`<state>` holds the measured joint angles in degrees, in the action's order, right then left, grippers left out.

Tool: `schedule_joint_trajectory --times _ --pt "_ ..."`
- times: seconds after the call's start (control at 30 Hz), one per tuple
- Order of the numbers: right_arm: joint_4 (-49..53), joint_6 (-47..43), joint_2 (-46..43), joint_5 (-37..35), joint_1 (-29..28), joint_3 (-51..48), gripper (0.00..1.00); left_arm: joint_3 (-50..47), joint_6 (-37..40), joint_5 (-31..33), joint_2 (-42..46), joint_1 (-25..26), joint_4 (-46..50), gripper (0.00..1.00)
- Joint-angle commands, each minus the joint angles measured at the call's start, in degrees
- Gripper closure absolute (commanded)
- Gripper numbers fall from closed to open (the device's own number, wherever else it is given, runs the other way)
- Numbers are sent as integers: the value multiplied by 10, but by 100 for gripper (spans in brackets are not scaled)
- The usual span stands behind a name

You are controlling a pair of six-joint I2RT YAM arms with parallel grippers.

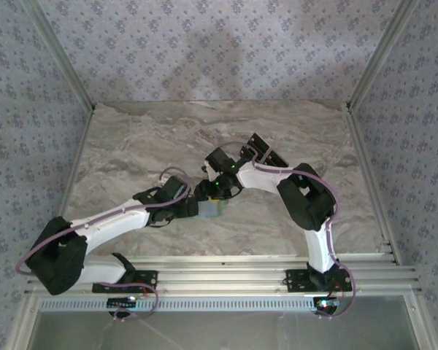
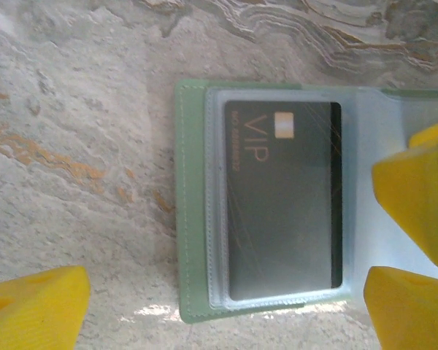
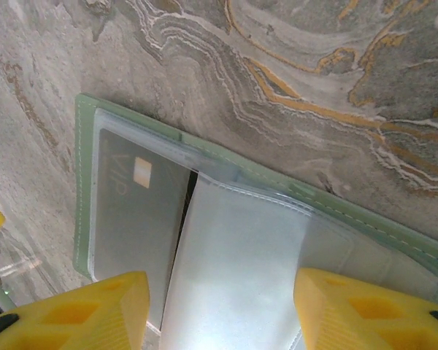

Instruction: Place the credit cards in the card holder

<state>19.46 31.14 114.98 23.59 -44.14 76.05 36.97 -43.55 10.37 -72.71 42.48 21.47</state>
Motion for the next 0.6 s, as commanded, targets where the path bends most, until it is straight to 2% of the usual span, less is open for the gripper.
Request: schedule_joint_trajectory --times 0.0,0.23,0.57 --pt "-5 22 20 14 -4 -12 42 -17 -1 -15 24 12 -39 3" --pt "-7 26 21 14 -5 -15 42 -41 -1 -15 43 33 -79 4" --pt "-8 29 20 14 -6 -18 42 -29 6 -5 -8 48 -123 4"
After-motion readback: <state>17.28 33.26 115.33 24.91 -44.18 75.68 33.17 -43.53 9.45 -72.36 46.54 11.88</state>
